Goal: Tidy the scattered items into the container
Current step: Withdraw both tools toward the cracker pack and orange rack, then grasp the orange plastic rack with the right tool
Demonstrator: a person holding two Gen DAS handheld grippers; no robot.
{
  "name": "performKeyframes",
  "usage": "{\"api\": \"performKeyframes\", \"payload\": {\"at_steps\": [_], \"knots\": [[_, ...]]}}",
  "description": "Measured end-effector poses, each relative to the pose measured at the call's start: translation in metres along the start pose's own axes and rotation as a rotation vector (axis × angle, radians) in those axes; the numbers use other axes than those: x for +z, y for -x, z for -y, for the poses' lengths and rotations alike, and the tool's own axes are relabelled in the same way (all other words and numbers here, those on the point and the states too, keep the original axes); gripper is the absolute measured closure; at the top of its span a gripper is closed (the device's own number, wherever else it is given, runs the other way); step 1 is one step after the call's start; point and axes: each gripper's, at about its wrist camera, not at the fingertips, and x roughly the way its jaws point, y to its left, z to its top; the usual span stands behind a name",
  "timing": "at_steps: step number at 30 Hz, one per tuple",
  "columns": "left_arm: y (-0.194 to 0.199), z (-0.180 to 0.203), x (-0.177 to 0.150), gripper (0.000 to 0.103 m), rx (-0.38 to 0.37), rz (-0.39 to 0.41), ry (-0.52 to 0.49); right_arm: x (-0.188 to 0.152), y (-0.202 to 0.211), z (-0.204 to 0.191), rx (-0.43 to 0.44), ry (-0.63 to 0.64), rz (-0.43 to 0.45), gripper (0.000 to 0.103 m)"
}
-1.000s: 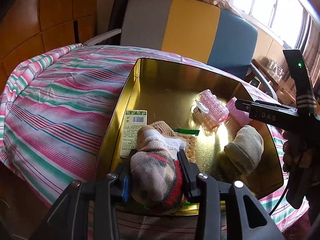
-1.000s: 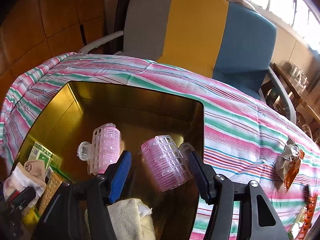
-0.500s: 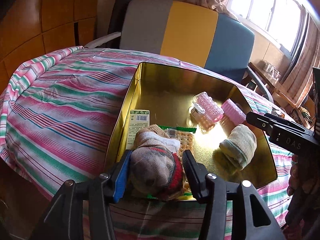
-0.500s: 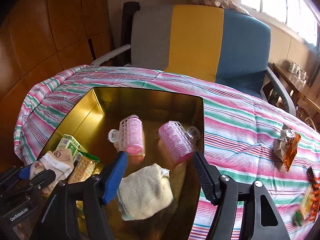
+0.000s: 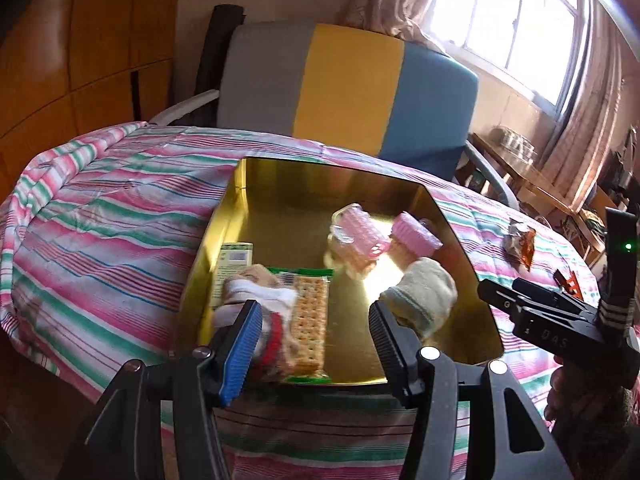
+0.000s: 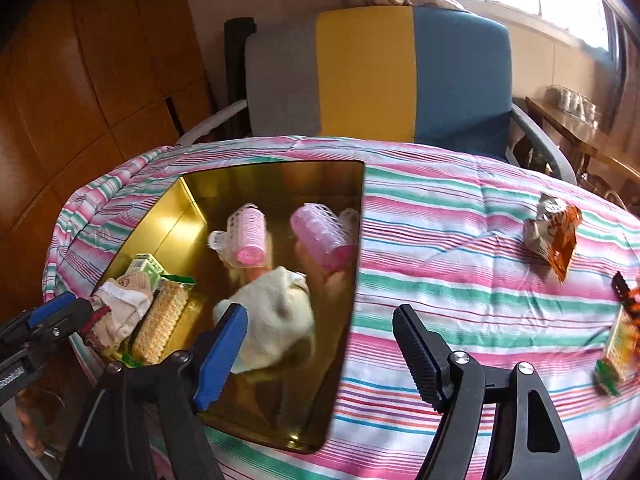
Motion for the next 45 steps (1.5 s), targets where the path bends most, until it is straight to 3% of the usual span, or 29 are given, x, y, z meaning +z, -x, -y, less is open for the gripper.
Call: {"api": "performKeyframes", "payload": {"at_steps": [7,16,19,22,32,35,45], "knots": [[-0.020,0.078,-0.005,0.046,-0.164,-0.078,-0.139,-0.028,0.025,0.088,-0.117,-0.162,-0.003,0.026],[-0.048,0.176,-0.023,0.046,-0.309,-0.200,-0.316,-0.062,0.090,0.236,-0.314,-0.398,0.045,0.024],[-0.057,0.199,-0.032,0.046,-0.332,-0.239,-0.358,-0.066,0.103,0.279,-0.344,-0.451,0.059,0.023],[-0.064,0.216,-0.042,0.046,-0.339,-0.266,-0.404,-0.064,0.106,0.309,-0.318,-0.474,0.057,0.023],[-0.082,0.221,-0.047,0.046,-0.327,-0.323,-0.402,-0.038,0.046,0.344,-0.192,-0.502,-0.063,0.019],[-0.083,0.218,-0.047,0.046,-0.332,-0.329,-0.390,-0.031,0.030,0.332,-0.191,-0.454,-0.092,0.010],[-0.080,0.208,-0.053,0.046,-0.341,-0.350,-0.354,-0.037,0.013,0.252,0.132,-0.331,-0.149,0.010]]}}
